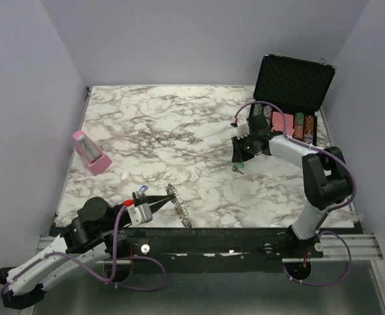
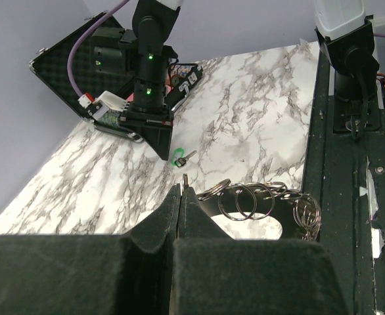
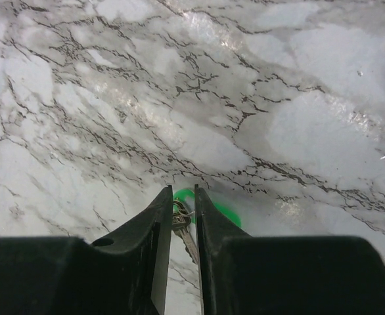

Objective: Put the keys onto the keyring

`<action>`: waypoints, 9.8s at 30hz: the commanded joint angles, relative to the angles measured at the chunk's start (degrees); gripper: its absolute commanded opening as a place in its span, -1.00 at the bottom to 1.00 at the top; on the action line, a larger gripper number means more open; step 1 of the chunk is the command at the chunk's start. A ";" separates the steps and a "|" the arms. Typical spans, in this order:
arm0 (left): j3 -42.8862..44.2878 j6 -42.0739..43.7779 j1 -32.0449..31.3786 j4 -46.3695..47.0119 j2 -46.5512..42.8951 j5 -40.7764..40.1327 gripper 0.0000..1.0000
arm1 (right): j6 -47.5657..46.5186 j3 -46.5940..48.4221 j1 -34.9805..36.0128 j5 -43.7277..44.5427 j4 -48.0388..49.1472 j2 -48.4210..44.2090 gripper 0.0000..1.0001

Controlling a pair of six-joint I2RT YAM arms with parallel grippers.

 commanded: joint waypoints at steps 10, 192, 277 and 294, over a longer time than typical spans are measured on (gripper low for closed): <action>0.30 0.30 -0.41 1.09 0.34 -0.65 -1.00 | 0.47 1.24 -0.35 1.53 -3.16 1.42 -0.39; 3.99 5.83 -0.41 15.06 10.87 3.92 -1.00 | -120.65 11.69 -0.44 -61.04 -63.37 -27.50 -0.99; 1.00 9.00 0.03 3.90 3.06 -4.16 -1.00 | -19.74 -13.62 -4.13 -3.13 -1.05 -10.71 -0.83; 1.00 9.17 0.03 3.63 3.41 -4.34 -1.00 | -22.29 -5.10 -4.13 -7.08 -10.88 -4.38 -0.58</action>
